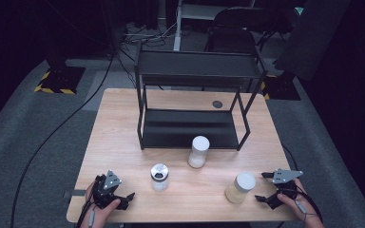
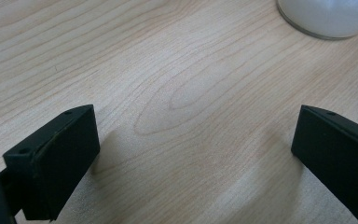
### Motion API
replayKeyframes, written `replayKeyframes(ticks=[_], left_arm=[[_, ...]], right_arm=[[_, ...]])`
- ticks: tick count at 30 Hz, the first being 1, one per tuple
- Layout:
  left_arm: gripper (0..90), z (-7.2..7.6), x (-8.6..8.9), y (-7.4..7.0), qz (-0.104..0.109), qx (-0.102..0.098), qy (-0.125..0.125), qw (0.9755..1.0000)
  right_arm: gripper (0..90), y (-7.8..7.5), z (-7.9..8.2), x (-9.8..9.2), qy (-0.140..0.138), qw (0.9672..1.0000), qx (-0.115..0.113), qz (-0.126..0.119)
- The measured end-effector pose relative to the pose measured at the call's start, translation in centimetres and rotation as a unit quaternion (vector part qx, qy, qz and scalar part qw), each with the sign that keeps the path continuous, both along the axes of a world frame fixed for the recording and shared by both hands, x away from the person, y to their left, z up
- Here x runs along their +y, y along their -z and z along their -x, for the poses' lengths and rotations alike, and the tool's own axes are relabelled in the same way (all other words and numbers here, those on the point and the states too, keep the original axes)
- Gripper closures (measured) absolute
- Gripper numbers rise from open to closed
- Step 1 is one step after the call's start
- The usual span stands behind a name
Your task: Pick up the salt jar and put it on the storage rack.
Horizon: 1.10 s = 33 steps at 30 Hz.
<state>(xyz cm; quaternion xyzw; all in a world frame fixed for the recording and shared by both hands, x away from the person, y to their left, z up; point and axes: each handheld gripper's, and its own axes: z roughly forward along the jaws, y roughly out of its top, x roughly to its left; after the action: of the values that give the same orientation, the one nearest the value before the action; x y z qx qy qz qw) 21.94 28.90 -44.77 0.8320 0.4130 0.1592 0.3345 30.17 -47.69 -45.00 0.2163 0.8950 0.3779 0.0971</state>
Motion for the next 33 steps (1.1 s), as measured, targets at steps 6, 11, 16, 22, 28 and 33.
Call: replayKeyframes(ticks=[6, 11, 16, 22, 28, 33], left_arm=[[1.7, -0.1, -0.2, -0.2, -0.006, 0.000, 0.002, 1.0000], [4.6, 0.2, -0.7, -0.7, -0.013, -0.009, 0.002, 0.9999], [4.2, 0.4, -0.5, -1.5, 0.019, -0.016, 0.009, 0.9997], [4.0, 1.1, -0.3, -2.9, 0.050, -0.036, 0.026, 0.9978], [3.7, 1.6, -0.5, -4.8, 0.063, -0.053, 0.045, 0.9956], [3.3, 1.8, -1.0, -6.1, 0.067, -0.062, 0.070, 0.9933]], right_arm=[[0.0, 0.0, -0.2, -0.1, -0.008, 1.0000, -0.001, 0.000], [0.0, 0.0, -0.3, -0.2, -0.011, 0.9999, -0.001, 0.000], [0.0, 0.0, -0.3, -0.2, -0.011, 0.9999, -0.001, -0.001], [0.0, 0.0, -0.3, -0.2, -0.011, 0.9999, -0.001, -0.001], [0.0, 0.0, -0.4, -0.3, -0.013, 0.9999, 0.000, -0.001], [0.0, 0.0, -0.4, -0.2, -0.013, 0.9999, -0.001, 0.000]])
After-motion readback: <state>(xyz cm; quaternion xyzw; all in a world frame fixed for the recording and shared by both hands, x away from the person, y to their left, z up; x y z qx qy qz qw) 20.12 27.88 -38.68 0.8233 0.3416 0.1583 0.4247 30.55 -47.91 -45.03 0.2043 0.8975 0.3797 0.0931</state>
